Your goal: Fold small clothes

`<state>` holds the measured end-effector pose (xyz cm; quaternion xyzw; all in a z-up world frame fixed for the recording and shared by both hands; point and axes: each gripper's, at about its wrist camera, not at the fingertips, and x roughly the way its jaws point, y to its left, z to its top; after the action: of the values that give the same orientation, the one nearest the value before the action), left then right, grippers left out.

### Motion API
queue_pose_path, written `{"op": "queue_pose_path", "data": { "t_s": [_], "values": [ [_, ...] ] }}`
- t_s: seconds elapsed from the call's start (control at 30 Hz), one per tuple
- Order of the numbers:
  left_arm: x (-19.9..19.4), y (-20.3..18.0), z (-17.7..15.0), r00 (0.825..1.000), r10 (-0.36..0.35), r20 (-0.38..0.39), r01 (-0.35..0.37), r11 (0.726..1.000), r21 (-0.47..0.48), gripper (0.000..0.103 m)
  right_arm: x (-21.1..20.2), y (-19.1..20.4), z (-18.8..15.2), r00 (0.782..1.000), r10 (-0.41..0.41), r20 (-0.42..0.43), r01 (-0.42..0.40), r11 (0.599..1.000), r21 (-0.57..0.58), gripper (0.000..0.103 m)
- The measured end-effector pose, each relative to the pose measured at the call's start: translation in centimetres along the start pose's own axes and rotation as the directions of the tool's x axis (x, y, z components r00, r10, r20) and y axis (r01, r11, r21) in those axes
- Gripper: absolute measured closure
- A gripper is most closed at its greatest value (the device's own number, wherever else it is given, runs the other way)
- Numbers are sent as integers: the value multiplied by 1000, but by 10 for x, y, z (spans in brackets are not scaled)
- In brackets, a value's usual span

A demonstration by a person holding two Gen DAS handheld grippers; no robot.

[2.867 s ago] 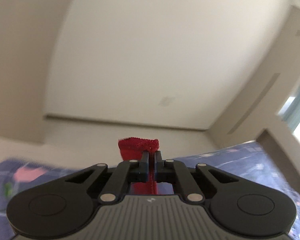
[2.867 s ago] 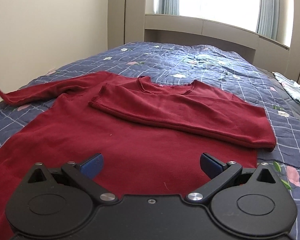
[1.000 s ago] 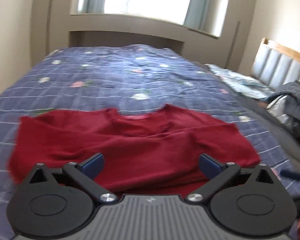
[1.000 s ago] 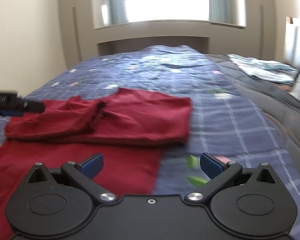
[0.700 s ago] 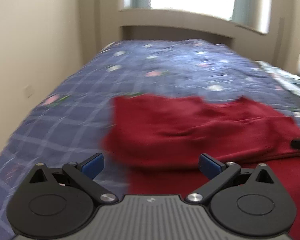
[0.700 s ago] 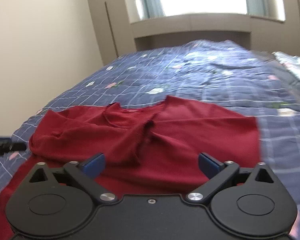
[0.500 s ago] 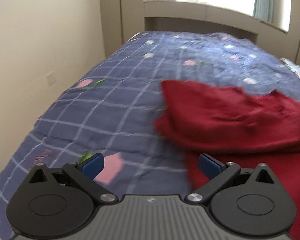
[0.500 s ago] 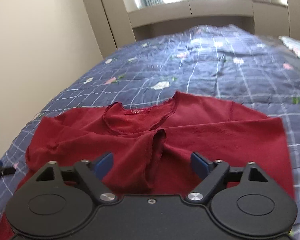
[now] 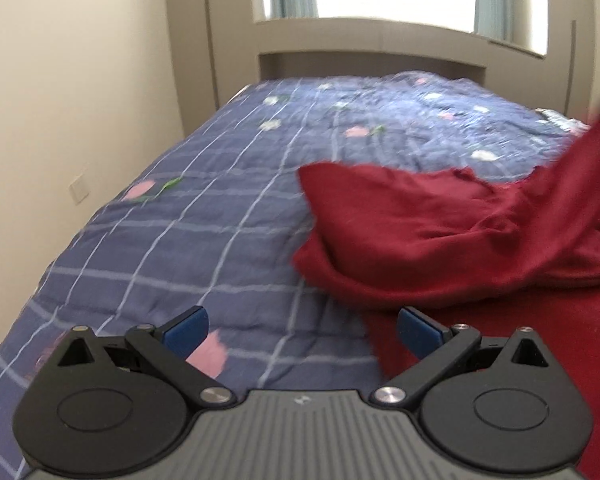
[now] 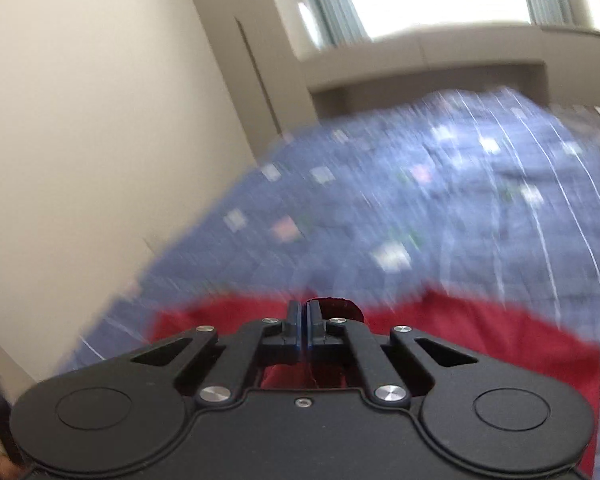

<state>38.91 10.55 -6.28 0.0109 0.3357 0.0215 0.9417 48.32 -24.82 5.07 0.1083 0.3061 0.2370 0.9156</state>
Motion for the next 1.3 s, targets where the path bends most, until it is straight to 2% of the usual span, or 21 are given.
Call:
{"op": "queue_pose_path", "data": {
  "t_s": [0.1, 0.27, 0.37, 0.4, 0.43, 0.5, 0.57, 0.67, 0.7, 0.83, 0.93, 1.07, 1.2, 1.3],
  "values": [
    [4, -9, 5, 999, -20, 38, 19, 1000, 24, 0, -15, 21, 40, 994, 77, 74, -77, 997, 0, 101],
    [16, -20, 13, 998, -31, 60, 28, 998, 47, 1, -25, 42, 91, 975, 172, 142, -178, 984, 26, 102],
    [24, -25, 15, 998, 1, 58, -3, 999, 41, 11, -29, 54, 111, 965, 195, 173, -199, 980, 6, 102],
    [26, -25, 15, 998, 10, 59, -12, 999, 38, 17, -30, 59, 116, 963, 200, 179, -202, 979, -8, 102],
    [28, -25, 16, 998, 12, 64, -14, 999, 33, 23, -30, 62, 120, 962, 203, 180, -203, 979, -22, 102],
    [31, -22, 18, 997, 4, 76, -5, 1000, 17, 27, -32, 67, 122, 964, 203, 174, -197, 979, -52, 102],
    [31, -21, 19, 998, -12, 69, 11, 1000, 9, 27, -32, 66, 116, 969, 194, 153, -186, 980, -65, 98],
    [30, -19, 18, 998, -17, 55, 16, 1000, 22, 26, -26, 57, 95, 987, 130, 99, -121, 989, -91, 78],
    [30, -18, 18, 999, -17, 52, 16, 1000, 27, 26, -21, 51, 86, 992, 104, 73, -97, 991, -89, 77],
    [29, -15, 16, 999, -17, 41, 16, 999, 31, 25, 7, 26, 44, 999, 11, -39, -14, 997, -75, 60],
    [28, -14, 16, 999, -19, 37, 18, 999, 31, 24, 32, 2, 12, 990, -48, -132, 44, 998, -35, 57],
    [29, -13, 18, 999, -23, 34, 22, 999, 26, 20, 57, -27, -26, 961, -121, -249, 131, 991, 24, 54],
    [29, -12, 17, 999, -26, 33, 25, 999, 35, 20, 73, -53, -48, 930, -121, -346, 180, 973, 143, 52],
    [30, -11, 16, 999, -25, 28, 24, 999, 34, 20, 81, -57, -54, 921, -111, -373, 191, 964, 183, 51]
  ]
}}
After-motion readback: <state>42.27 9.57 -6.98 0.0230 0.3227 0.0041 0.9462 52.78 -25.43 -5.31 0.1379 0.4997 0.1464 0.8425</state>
